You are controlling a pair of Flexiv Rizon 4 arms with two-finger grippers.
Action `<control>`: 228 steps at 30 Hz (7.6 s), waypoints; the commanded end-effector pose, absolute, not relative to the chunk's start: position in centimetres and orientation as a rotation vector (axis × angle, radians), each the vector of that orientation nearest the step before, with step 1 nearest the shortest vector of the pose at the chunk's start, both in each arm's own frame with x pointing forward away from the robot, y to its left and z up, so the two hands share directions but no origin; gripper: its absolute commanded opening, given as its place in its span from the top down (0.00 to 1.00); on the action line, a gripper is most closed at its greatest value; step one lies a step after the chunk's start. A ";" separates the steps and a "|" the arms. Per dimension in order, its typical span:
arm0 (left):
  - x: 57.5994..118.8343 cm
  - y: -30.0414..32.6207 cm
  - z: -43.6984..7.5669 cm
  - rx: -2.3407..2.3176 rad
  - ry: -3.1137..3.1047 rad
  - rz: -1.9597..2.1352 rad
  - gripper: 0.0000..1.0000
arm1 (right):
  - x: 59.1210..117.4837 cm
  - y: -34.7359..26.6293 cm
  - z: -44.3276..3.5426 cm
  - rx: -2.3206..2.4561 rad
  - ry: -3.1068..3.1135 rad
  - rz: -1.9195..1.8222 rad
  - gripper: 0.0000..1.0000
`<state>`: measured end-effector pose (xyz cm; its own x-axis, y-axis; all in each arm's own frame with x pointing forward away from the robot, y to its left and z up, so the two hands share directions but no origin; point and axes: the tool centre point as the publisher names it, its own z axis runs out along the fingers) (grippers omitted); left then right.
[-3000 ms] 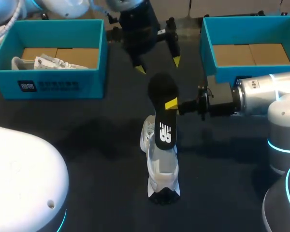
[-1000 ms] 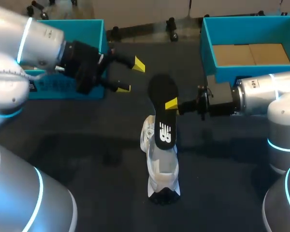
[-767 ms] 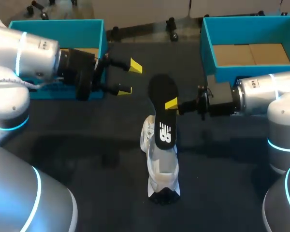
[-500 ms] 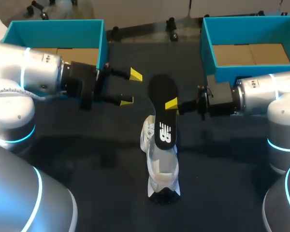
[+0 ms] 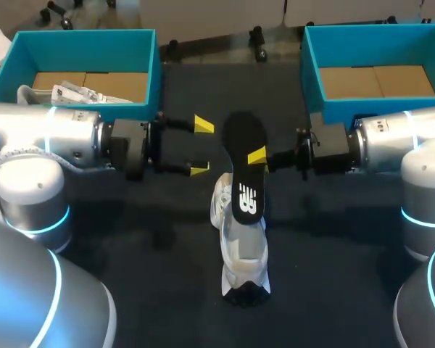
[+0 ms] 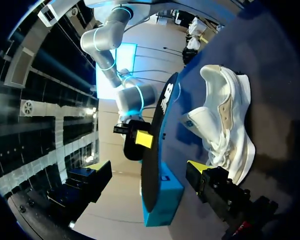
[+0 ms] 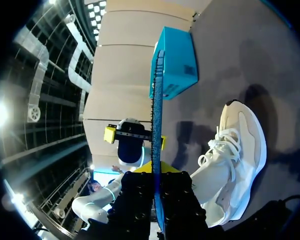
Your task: Take the shoe out of the shoebox, open the shoe tongue, remove and reinsert the insole, then place the shoe into the shoebox
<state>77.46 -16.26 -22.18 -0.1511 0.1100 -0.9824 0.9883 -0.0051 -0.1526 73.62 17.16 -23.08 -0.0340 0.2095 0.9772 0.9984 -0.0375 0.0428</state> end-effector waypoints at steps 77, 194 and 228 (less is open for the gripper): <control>78.2 -23.2 -22.9 1.074 1.273 -1.166 1.00 | 73.3 17.7 -22.2 -1.323 -1.325 -1.189 1.00; 56.6 -11.1 -19.9 1.478 1.523 -1.966 1.00 | 62.6 7.0 -30.0 -0.109 -3.145 -0.160 0.00; 52.8 -14.5 -21.6 1.324 1.613 -1.991 1.00 | 62.0 8.1 -34.6 -0.064 -3.124 -0.233 0.00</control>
